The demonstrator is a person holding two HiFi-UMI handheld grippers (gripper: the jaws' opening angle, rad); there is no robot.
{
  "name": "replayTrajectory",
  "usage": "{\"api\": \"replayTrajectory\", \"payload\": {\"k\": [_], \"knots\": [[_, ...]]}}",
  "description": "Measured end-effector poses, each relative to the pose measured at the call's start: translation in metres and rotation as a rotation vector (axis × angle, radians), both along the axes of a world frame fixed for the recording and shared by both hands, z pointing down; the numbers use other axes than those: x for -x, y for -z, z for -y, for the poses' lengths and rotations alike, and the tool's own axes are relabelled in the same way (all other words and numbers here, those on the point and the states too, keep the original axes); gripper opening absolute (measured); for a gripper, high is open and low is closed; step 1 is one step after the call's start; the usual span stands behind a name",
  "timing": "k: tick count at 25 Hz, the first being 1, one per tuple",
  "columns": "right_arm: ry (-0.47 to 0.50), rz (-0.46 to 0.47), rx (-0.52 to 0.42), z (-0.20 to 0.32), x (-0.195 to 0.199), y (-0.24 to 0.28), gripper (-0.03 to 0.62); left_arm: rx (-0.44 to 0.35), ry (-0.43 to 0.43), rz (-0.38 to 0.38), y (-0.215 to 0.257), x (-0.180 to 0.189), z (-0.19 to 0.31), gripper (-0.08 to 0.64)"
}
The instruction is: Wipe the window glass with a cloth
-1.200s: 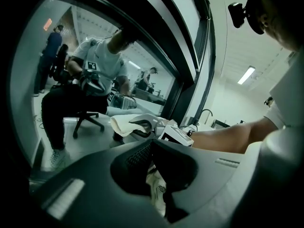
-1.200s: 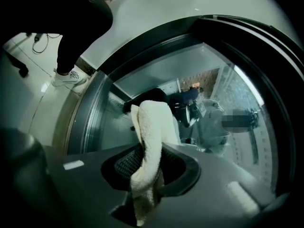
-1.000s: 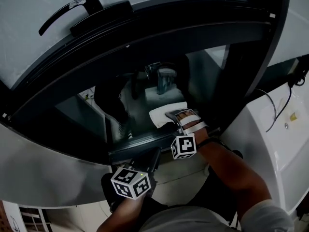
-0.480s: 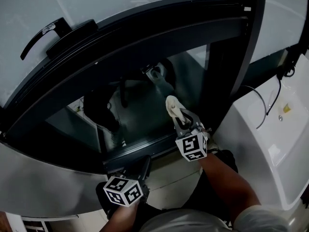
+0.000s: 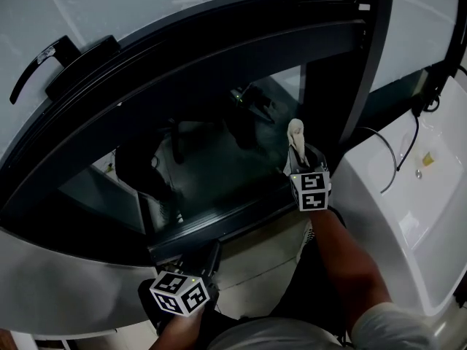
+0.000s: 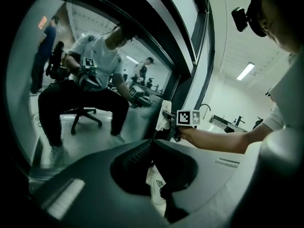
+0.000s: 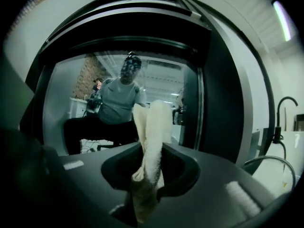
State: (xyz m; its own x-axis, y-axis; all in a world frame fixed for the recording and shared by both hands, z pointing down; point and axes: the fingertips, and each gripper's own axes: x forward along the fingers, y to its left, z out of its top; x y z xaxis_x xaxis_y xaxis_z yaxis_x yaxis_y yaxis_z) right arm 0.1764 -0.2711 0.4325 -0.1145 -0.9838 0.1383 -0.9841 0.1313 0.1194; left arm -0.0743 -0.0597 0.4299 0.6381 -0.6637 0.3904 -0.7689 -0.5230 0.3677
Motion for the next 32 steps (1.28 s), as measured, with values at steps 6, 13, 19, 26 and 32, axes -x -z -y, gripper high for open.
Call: {"api": "replayTrajectory", "payload": {"k": [6, 13, 19, 26, 32], "knots": [[-0.070, 0.045, -0.014, 0.019, -0.007, 0.001, 0.086, 0.012, -0.002, -0.008, -0.004, -0.002, 0.002, 0.017], [-0.100, 0.081, -0.020, 0.024, -0.001, -0.003, 0.086, 0.021, 0.008, -0.024, -0.008, 0.003, 0.006, 0.017], [-0.121, 0.106, 0.006, 0.025, -0.002, -0.001, 0.086, 0.021, 0.008, -0.057, -0.011, 0.003, 0.009, 0.017], [-0.145, 0.091, 0.042, 0.025, 0.007, -0.003, 0.086, 0.017, 0.007, -0.080, -0.012, 0.006, 0.009, 0.017], [-0.146, 0.082, 0.049, 0.020, 0.025, -0.003, 0.084, 0.009, 0.013, -0.090, -0.009, 0.014, 0.007, 0.017]]}}
